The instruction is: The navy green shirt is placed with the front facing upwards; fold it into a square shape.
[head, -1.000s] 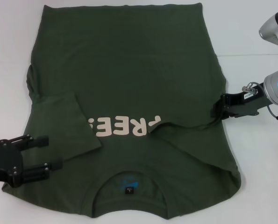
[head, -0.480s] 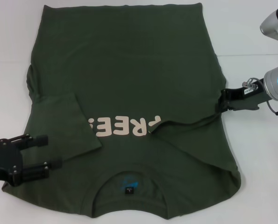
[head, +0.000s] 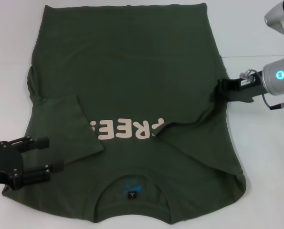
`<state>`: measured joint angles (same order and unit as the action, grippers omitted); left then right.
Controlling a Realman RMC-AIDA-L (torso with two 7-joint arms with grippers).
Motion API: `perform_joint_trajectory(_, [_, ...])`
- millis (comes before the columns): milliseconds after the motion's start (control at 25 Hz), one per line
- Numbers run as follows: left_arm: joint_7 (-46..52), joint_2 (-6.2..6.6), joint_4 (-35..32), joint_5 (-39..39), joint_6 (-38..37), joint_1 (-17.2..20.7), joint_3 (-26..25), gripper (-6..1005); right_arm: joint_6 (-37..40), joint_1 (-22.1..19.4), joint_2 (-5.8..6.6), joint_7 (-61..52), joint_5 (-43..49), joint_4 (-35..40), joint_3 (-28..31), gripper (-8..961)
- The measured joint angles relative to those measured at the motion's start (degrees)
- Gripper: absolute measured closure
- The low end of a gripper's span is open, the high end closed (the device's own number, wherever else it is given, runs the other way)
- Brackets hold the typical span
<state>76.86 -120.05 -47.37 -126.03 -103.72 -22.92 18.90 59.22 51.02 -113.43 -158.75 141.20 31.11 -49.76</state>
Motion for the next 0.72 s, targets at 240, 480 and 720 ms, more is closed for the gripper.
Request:
perform_joint_trajectory(240, [-0.10,0.00,0.00,0.00,0.10,0.16,-0.01,189,-1.72,-0.58,-0.15,1.07,-3.86,-0.41,0.03,892])
perform_joint_trajectory(480, [-0.15,0.00,0.14,0.00,0.10,0.23,0.01,190,-4.63,-1.44,-0.93,1.10,-5.15,-0.62,0.10,892])
perform_joint_trajectory(720, [-0.22,0.00,0.55,0.00,0.11,0.25,0.00,190,-6.96,-3.34,-1.12,2.59,-10.49,-0.83,0.11,886])
